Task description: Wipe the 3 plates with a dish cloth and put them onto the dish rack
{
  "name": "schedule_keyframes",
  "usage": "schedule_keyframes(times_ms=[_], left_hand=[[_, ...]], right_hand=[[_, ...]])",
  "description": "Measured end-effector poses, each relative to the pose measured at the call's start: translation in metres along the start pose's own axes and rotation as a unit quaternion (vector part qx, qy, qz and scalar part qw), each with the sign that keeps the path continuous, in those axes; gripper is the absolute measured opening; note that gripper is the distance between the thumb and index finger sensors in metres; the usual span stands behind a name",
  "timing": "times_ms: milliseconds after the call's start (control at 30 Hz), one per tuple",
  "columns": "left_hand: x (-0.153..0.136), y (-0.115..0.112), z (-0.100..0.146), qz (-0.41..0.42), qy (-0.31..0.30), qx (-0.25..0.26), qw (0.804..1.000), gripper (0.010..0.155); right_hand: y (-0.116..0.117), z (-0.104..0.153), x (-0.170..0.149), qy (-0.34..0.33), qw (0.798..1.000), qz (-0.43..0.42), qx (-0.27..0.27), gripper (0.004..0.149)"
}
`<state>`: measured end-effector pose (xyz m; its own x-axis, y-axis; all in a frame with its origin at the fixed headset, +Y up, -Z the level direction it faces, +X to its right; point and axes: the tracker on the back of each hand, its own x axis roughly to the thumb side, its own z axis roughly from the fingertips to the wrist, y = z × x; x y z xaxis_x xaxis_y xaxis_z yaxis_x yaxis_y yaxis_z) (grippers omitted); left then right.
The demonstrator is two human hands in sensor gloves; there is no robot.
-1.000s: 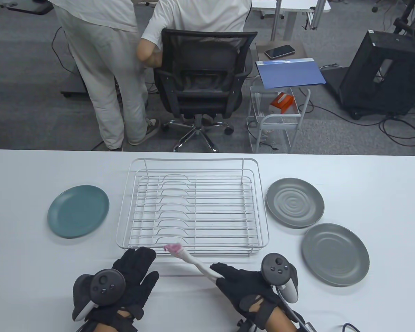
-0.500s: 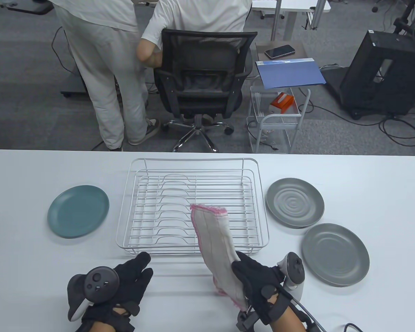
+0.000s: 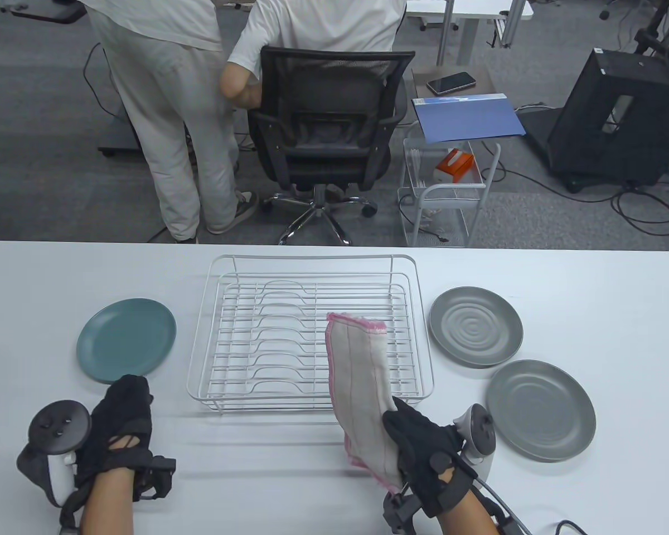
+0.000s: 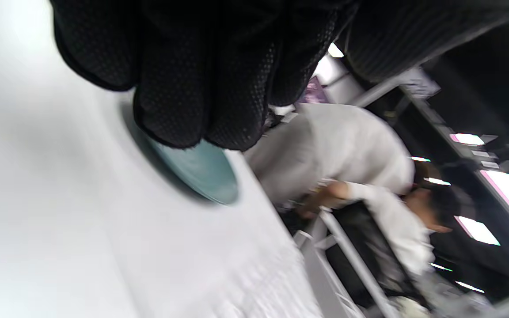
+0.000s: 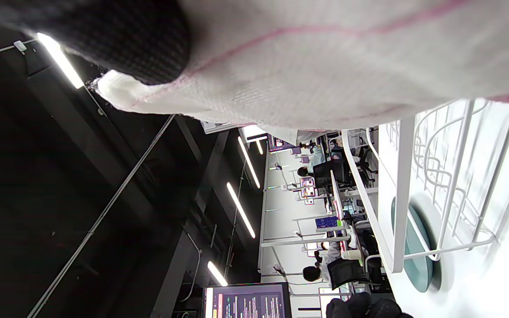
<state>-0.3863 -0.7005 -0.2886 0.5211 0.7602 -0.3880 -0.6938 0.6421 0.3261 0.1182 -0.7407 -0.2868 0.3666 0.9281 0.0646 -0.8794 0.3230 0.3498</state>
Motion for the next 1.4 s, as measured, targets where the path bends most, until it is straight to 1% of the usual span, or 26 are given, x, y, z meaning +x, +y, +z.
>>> schedule_keyframes(times_ms=[67,133,200,300,367,433,567,600,667,767,867,967,1067,1167,1233,1267,1333,1367,1400], left_hand=[[-0.009,0.007,-0.017,-0.045,0.056,0.016,0.997,0.058],[-0.019,0.015,-0.032,-0.088,0.103,0.047,0.990,0.058],[-0.028,0.019,-0.045,-0.102,0.150,0.052,0.982,0.059],[-0.038,0.020,-0.061,-0.118,0.199,0.047,0.972,0.062],[-0.040,0.019,-0.072,-0.138,0.210,0.056,0.966,0.064],[-0.040,0.015,-0.082,-0.148,0.217,0.050,0.964,0.065],[-0.044,0.011,-0.099,-0.191,0.236,0.060,0.951,0.067],[-0.044,0.010,-0.103,-0.201,0.238,0.062,0.948,0.067],[-0.040,0.007,-0.110,-0.252,0.225,0.056,0.940,0.067],[-0.037,0.001,-0.120,-0.287,0.225,0.053,0.930,0.067],[-0.044,-0.007,-0.127,-0.276,0.253,0.030,0.927,0.066],[-0.045,-0.010,-0.131,-0.299,0.252,0.044,0.919,0.063],[-0.044,-0.012,-0.137,-0.277,0.266,0.020,0.923,0.062],[-0.045,-0.014,-0.140,-0.265,0.270,0.012,0.926,0.061],[-0.049,-0.016,-0.140,-0.227,0.270,0.002,0.936,0.057],[-0.051,-0.017,-0.139,-0.202,0.271,0.009,0.941,0.054],[-0.055,-0.014,-0.135,-0.189,0.264,0.015,0.946,0.052],[-0.057,-0.013,-0.133,-0.165,0.266,0.020,0.949,0.052],[-0.060,-0.011,-0.129,-0.120,0.261,0.020,0.958,0.051]], right_hand=[[0.001,0.000,0.001,0.001,1.000,0.001,0.001,0.057],[0.000,0.000,0.001,0.001,1.000,0.002,0.002,0.057],[0.001,0.001,0.002,-0.001,1.000,0.006,0.002,0.057],[0.004,0.001,0.003,-0.003,1.000,-0.005,0.009,0.057],[0.005,0.001,0.003,-0.003,1.000,-0.015,0.010,0.057],[0.005,0.002,0.004,0.000,1.000,-0.023,0.014,0.057],[0.004,0.002,0.003,0.003,0.999,-0.038,0.012,0.057],[0.004,0.001,0.002,0.004,0.999,-0.040,0.010,0.057],[0.003,0.001,0.001,0.007,0.999,-0.041,0.010,0.057],[0.000,0.003,0.002,0.010,0.999,-0.040,0.011,0.057],[-0.003,0.003,0.003,0.007,0.999,-0.038,0.006,0.057],[-0.003,0.004,0.003,0.008,0.999,-0.038,0.004,0.057],[-0.004,0.003,0.003,0.006,0.999,-0.038,0.002,0.057],[-0.004,0.003,0.002,0.011,0.999,-0.032,0.006,0.057],[-0.004,0.003,0.000,0.016,0.999,-0.031,0.007,0.057],[-0.004,0.003,-0.001,0.017,0.999,-0.032,0.008,0.057],[-0.004,0.003,0.000,0.015,0.999,-0.043,0.011,0.057],[-0.003,0.003,0.001,0.013,0.999,-0.051,0.015,0.057],[-0.002,0.003,0.003,0.008,0.998,-0.065,0.020,0.057]])
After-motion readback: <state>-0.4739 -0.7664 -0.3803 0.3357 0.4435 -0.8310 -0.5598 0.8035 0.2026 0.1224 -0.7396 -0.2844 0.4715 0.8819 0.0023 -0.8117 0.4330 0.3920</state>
